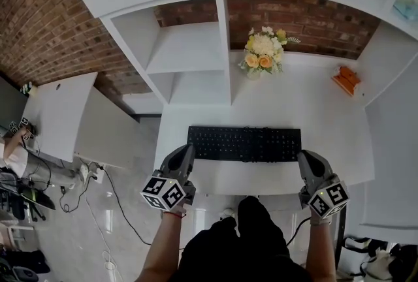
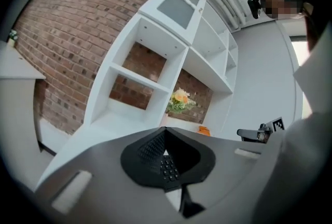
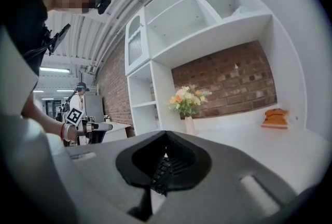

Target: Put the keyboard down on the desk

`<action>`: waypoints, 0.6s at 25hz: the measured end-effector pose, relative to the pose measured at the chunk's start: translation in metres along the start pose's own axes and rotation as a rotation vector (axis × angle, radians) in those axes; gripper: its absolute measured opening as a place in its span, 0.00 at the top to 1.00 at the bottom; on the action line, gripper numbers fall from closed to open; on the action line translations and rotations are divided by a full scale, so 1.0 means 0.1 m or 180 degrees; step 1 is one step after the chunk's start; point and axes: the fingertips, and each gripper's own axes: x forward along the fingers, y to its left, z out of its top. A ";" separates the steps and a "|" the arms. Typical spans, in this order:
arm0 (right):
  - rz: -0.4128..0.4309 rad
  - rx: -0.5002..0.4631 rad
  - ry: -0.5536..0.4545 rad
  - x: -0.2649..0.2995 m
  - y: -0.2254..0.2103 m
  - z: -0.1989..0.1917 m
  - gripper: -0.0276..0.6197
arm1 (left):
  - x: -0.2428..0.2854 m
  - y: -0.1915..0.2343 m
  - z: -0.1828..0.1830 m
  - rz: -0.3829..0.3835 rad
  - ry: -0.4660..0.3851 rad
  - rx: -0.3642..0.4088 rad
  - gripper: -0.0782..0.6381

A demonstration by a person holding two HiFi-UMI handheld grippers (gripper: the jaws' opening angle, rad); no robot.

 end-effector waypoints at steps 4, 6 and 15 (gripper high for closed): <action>-0.0084 -0.0094 -0.0132 -0.09 0.10 0.19 0.96 | -0.15 -0.02 0.26 0.0006 -0.0243 0.0097 0.89; -0.0126 -0.0126 -0.0197 -0.15 0.14 0.26 0.96 | -0.22 -0.03 0.36 0.0008 -0.0328 0.0144 0.89; -0.0207 -0.0220 -0.0350 -0.34 0.36 0.41 0.96 | -0.54 -0.07 0.50 -0.0030 -0.0483 0.0200 0.89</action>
